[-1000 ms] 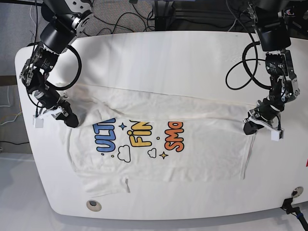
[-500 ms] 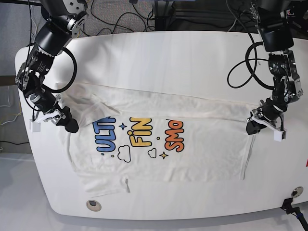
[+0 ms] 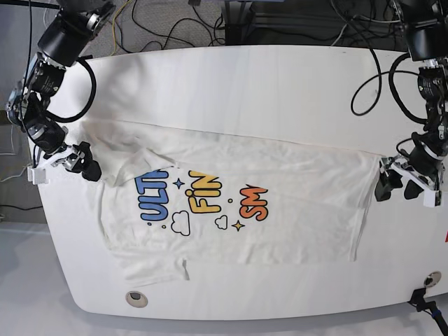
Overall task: Fold the T-shirt properly
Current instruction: 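Lift the shirt edges and fold them over the printed front, then open both grippers to release the shirt's shoulder edge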
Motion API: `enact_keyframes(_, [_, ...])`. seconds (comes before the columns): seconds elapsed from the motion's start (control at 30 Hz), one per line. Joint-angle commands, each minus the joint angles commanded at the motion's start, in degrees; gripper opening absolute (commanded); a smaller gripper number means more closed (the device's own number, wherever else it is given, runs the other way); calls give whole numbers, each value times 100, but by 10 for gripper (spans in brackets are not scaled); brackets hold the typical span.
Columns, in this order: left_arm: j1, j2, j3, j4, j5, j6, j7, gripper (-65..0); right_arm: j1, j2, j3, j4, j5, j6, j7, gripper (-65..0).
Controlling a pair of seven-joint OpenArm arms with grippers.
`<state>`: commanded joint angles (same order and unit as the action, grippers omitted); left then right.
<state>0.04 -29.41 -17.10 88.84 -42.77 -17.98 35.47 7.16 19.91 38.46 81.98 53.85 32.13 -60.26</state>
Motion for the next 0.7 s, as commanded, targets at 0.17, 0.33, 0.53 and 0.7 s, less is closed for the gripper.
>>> enact_keyframes(0.17, [519,0,26,70,97,-9,-431,-155,-501,193,0,738,-9,-9,0,-185])
enact_keyframes(0.33, [580,44,26,114,888,-9,-475,-152,-791,369,0,1073,-457,-9,0,-185])
enact_keyframes(0.53, [580,44,26,114,1037,-9,-484,-154,-826,246,0,1284,-2242,44,26,-185])
enact_keyframes(0.7, [571,105,35,167,1705,-9,-492,-152,-826,-53,-97,1266,-3385,686,290,-185])
